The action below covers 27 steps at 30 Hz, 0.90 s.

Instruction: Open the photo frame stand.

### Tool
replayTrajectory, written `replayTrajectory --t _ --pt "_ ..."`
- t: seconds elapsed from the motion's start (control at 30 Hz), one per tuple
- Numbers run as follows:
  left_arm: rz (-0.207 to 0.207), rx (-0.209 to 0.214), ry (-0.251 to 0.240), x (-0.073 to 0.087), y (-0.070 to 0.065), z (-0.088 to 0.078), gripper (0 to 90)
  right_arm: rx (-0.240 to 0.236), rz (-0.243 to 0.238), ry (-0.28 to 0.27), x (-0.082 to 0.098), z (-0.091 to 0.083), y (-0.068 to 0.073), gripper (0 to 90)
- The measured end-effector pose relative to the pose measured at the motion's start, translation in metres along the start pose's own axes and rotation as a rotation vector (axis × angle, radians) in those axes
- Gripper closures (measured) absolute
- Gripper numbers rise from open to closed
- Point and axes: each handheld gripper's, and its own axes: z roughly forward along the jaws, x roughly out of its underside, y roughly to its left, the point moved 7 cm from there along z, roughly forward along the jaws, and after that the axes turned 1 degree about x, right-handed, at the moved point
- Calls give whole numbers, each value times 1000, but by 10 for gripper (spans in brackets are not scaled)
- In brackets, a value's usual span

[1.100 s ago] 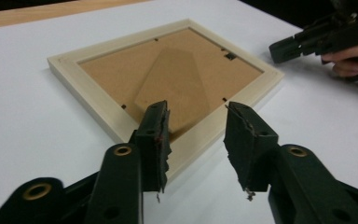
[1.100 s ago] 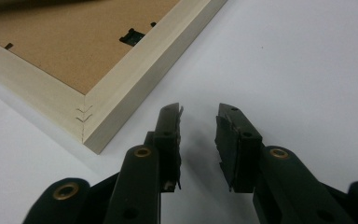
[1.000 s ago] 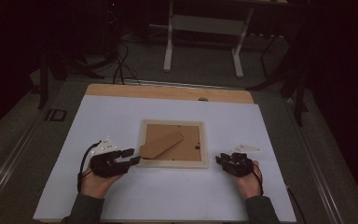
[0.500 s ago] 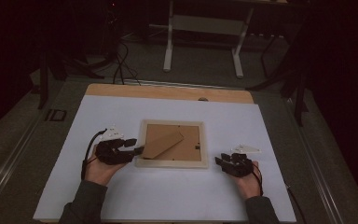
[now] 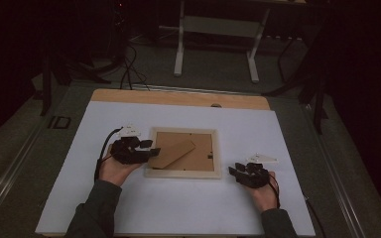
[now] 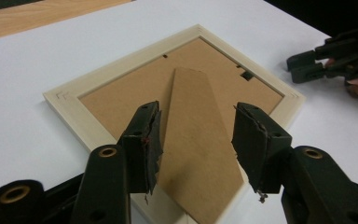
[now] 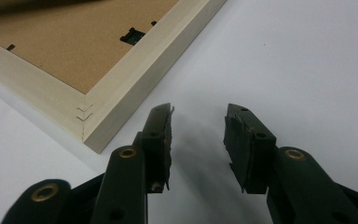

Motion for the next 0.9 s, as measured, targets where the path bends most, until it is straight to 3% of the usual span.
replayTrajectory --t 0.2,0.9 --pt "-12 -12 1 -5 5 4 508 -5 -4 6 1 1 1 604" --pt "-41 12 46 -11 18 26 547 -7 -4 7 1 1 1 592"
